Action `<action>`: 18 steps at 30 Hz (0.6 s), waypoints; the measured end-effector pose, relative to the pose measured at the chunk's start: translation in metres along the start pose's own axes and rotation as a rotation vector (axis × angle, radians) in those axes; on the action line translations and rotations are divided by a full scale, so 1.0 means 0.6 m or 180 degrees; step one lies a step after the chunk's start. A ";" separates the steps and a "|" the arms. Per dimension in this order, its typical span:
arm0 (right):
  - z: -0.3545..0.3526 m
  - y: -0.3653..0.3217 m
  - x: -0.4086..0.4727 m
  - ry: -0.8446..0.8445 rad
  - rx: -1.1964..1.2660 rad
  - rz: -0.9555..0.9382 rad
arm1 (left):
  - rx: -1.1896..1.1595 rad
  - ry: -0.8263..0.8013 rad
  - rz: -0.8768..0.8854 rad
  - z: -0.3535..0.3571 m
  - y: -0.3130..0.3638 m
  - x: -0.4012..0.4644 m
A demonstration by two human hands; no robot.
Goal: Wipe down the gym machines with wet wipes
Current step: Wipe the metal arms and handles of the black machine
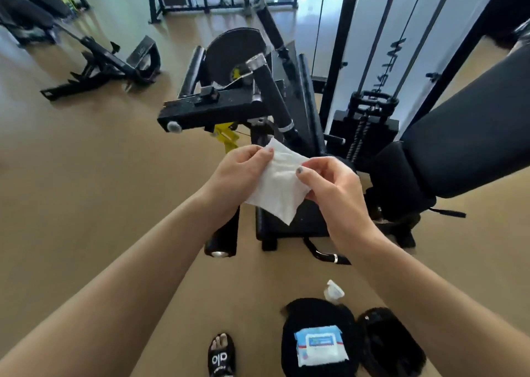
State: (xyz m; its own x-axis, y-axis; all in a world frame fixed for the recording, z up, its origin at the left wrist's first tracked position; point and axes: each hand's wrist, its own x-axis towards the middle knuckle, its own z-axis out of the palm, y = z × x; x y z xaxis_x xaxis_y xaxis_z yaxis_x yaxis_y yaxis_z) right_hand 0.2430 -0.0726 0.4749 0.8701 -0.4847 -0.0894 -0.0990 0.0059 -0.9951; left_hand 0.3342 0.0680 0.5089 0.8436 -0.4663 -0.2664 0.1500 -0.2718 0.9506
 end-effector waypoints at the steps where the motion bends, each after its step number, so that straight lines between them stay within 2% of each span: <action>1: 0.029 -0.003 0.008 0.0141 0.0050 0.0006 | 0.0031 -0.0028 0.0042 -0.028 0.001 0.021; 5: 0.124 -0.044 0.049 0.0841 -0.0046 -0.0119 | 0.0050 -0.0342 0.0172 -0.123 0.028 0.092; 8: 0.163 -0.081 0.091 0.1314 -0.0652 -0.0419 | 0.0053 -0.0462 0.0456 -0.163 0.069 0.141; 10: 0.174 -0.099 0.116 0.1539 -0.1115 -0.0588 | 0.0311 -0.0410 0.0779 -0.168 0.099 0.173; 14: 0.169 -0.097 0.160 0.1508 -0.1989 -0.0629 | 0.1167 -0.0157 0.1558 -0.150 0.130 0.223; 18: 0.186 -0.084 0.197 0.1448 -0.3361 -0.0773 | 0.1389 -0.0065 0.1963 -0.147 0.124 0.238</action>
State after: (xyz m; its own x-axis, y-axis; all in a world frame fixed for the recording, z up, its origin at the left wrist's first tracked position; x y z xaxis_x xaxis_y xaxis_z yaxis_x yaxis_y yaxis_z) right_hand 0.4044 -0.0326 0.5100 0.6899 -0.6423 0.3340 -0.4913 -0.7543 -0.4356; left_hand 0.5111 0.0553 0.5555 0.6981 -0.6563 0.2863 -0.5676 -0.2634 0.7801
